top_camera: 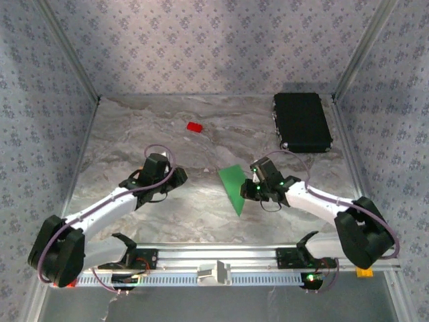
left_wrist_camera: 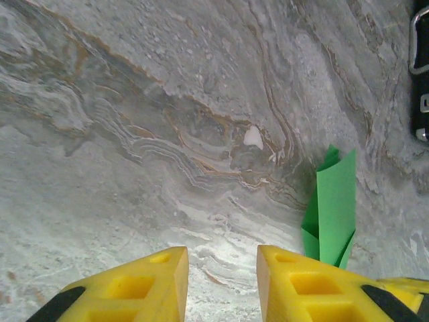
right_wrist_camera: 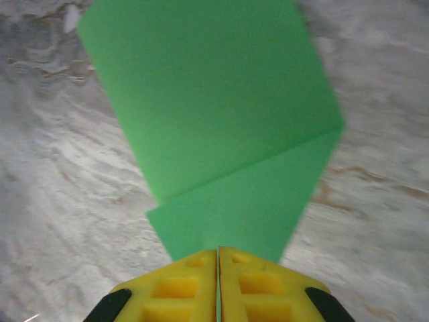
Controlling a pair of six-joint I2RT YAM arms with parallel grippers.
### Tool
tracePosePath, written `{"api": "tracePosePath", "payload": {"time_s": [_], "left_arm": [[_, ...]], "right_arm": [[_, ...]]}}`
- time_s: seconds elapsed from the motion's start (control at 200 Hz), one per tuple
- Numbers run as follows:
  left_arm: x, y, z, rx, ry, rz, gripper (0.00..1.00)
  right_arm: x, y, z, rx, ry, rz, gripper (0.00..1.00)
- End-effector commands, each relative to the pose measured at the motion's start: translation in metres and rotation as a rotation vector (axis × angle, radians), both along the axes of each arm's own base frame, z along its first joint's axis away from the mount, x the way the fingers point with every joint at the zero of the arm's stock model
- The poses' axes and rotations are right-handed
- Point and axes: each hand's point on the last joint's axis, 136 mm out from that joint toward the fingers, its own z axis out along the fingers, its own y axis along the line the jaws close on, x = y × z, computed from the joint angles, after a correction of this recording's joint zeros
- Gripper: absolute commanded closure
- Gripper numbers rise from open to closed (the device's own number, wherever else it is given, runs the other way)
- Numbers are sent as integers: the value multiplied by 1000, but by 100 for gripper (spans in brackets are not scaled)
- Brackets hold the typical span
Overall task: Fold a paper plane with a square sheet of paper (pick it up from the middle)
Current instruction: Turn over the paper at the center of the table, then fold the wing for the fifth time at the center of the table.
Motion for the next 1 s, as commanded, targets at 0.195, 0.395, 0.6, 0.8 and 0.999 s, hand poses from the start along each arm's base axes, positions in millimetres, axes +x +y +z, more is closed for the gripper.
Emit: {"api": "tracePosePath", "payload": {"time_s": [0.195, 0.395, 0.6, 0.8, 0.999], "left_arm": [[6, -35, 12, -72, -13, -110, 69], [7, -41, 9, -81, 1, -129, 70], [6, -48, 5, -104, 23, -147, 72], [4, -55, 1, -128, 47, -168, 73], [3, -71, 5, -168, 51, -228, 74]], "right_arm": [[-6, 17, -31, 80, 131, 0, 90], [-15, 4, -53, 48, 216, -147, 89], [-21, 4, -65, 107, 315, -400, 90], [-25, 22, -64, 271, 341, -630, 92], [-12, 27, -22, 357, 198, -649, 92]]}}
